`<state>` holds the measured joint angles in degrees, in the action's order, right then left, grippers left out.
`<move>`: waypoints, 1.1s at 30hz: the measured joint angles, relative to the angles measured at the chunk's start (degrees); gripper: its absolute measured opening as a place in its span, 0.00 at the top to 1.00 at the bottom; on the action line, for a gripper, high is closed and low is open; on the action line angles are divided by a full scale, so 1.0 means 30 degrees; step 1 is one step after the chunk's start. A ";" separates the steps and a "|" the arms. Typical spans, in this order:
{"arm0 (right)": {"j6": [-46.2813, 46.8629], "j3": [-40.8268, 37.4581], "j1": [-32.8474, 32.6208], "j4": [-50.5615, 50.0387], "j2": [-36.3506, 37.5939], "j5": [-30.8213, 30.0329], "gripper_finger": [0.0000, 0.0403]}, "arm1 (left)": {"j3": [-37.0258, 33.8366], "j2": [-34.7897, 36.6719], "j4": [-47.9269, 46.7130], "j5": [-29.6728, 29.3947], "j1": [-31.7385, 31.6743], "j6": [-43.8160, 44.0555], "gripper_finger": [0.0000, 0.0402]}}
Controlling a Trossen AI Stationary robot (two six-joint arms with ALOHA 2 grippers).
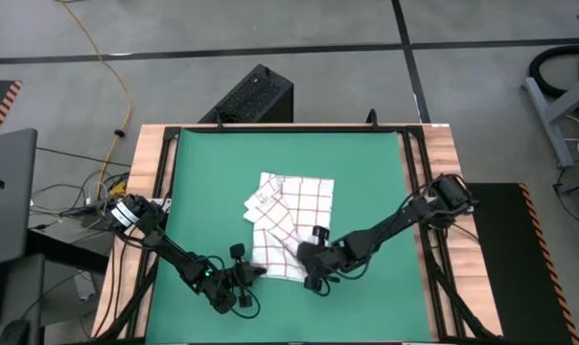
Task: Roll towel into tight, uniform cylinder
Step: Fold the white towel
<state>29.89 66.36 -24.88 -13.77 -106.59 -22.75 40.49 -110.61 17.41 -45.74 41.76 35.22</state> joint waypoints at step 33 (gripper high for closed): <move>0.6963 0.0624 -0.2677 -0.3905 -0.1845 -0.3332 0.90 | -0.0027 0.0024 0.0022 0.0299 0.0027 -0.0015 1.00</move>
<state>50.78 68.23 -32.91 -25.49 -112.12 -32.74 40.41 -110.54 17.47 -44.84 41.84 35.18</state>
